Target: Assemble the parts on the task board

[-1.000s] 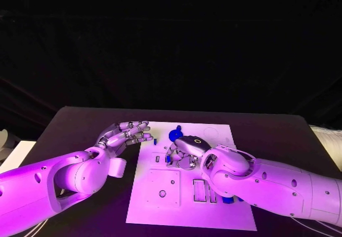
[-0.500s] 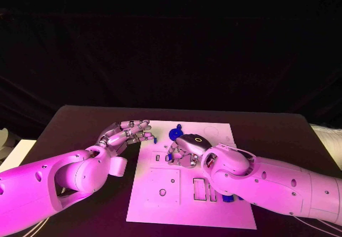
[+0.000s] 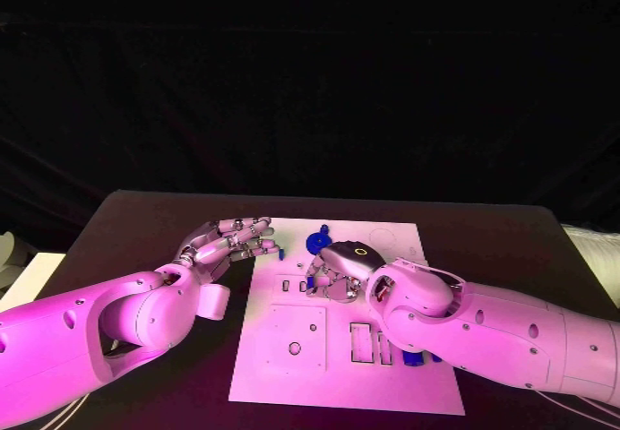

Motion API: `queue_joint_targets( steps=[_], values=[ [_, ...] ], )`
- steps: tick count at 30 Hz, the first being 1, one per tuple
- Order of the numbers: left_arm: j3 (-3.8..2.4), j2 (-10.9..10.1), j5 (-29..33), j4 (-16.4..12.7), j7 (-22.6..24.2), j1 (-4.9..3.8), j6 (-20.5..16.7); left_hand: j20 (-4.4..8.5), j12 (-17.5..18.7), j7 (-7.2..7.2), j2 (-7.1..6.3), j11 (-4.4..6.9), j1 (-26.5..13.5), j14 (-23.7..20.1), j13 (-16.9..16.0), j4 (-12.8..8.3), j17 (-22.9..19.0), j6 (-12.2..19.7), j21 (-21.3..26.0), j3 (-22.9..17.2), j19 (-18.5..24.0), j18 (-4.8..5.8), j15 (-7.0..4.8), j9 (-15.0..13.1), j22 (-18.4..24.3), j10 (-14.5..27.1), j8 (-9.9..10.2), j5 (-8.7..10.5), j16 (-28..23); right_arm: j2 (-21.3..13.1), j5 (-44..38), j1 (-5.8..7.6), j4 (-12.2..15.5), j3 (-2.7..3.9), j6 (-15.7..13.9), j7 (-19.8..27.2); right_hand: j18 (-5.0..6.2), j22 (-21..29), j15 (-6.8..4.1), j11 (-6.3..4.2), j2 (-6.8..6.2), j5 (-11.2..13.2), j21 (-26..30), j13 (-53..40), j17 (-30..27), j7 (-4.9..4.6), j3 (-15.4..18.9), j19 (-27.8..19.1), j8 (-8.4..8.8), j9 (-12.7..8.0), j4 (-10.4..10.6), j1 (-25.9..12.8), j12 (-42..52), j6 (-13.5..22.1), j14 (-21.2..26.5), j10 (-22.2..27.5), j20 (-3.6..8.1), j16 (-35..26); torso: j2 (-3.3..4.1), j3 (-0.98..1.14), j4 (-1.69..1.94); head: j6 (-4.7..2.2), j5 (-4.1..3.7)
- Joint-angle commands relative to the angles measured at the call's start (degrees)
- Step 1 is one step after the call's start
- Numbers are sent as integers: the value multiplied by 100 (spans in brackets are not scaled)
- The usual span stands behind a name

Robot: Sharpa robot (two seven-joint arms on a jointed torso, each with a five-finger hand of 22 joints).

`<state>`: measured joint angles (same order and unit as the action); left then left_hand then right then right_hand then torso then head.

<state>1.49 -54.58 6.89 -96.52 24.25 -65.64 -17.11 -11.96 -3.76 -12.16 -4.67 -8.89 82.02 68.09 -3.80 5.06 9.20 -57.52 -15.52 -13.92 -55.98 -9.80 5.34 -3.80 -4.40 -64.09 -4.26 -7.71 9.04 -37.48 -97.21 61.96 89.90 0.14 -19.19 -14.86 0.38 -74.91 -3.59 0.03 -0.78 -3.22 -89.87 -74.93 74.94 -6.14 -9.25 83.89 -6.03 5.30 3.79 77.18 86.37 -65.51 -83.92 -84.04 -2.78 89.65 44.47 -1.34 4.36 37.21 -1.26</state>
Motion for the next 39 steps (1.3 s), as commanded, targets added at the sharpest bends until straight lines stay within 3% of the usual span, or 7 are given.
queue_joint_targets(
  steps=[1, 11, 15, 30, 39],
  values=[
    [-3, 7, 17, -18, 23, -1, 123, -2, 18, -36, 63, 0, 9, -18, 9, -7, 5, 19, 33, -31, -16, -72, 32, 2, 6, 39, 34, 14, -22, -2, -106, -23, -29, -22, 420, -165, -38, -1509, 7, 24, -14, 17, -13, -1313, 1450, 130, 26, 611, 38, -19, 37, -79, -46, -200, -596, -455, 10, 10, 0, -3, 2, 0, -4],
    [-3, 2, 17, -14, 29, -1, 111, -2, 20, -39, 62, -3, 11, -19, 10, -19, 9, 23, 34, -64, -16, -71, 34, 3, 8, 48, 38, 16, -31, -16, -193, -23, -11, -22, 588, -274, -38, -1509, 59, 90, -190, 32, -13, -1224, 1412, 49, 117, 611, 157, -63, 93, -181, -241, -50, -587, -382, -30, -8, 1, 1, 6, 13, -4],
    [-3, 7, 17, -5, 28, -1, 99, -1, 21, -41, 57, -4, 11, -19, 11, -24, 10, 28, 34, -70, -16, -71, 34, 4, 9, 53, 41, 17, -32, -11, -210, -24, -17, -23, 582, -317, -38, -1509, 104, 146, -274, 32, -13, -1180, 1413, -18, 140, 611, 242, -107, 124, -199, -341, 113, -587, -343, -65, -8, 5, 0, 3, -19, -36],
    [-3, 12, 17, 7, 25, -1, 102, -1, 21, -41, 57, -4, 11, -19, 11, -24, 10, 28, 34, -70, -16, -71, 34, 4, 9, 53, 41, 17, -32, -6, -236, -25, -8, -23, 547, -387, -38, -1509, 159, 204, -391, 30, -13, -1151, 1413, -78, 160, 611, 251, -140, 188, -215, -406, 284, -587, -317, -122, -8, 5, 0, 3, -17, -22],
    [-3, 10, 17, 8, 17, -1, 105, -1, 21, -41, 57, -4, 11, -19, 11, -24, 10, 28, 34, -70, -16, -71, 34, 4, 9, 53, 41, 17, -32, -9, -249, -25, -2, -23, 415, -434, -38, -1509, 202, 248, -540, 27, -13, -1081, 1417, -122, 206, 611, 252, -150, 389, -352, -560, 487, -588, -253, -169, -7, 4, -1, 4, -13, -46]
  ],
)
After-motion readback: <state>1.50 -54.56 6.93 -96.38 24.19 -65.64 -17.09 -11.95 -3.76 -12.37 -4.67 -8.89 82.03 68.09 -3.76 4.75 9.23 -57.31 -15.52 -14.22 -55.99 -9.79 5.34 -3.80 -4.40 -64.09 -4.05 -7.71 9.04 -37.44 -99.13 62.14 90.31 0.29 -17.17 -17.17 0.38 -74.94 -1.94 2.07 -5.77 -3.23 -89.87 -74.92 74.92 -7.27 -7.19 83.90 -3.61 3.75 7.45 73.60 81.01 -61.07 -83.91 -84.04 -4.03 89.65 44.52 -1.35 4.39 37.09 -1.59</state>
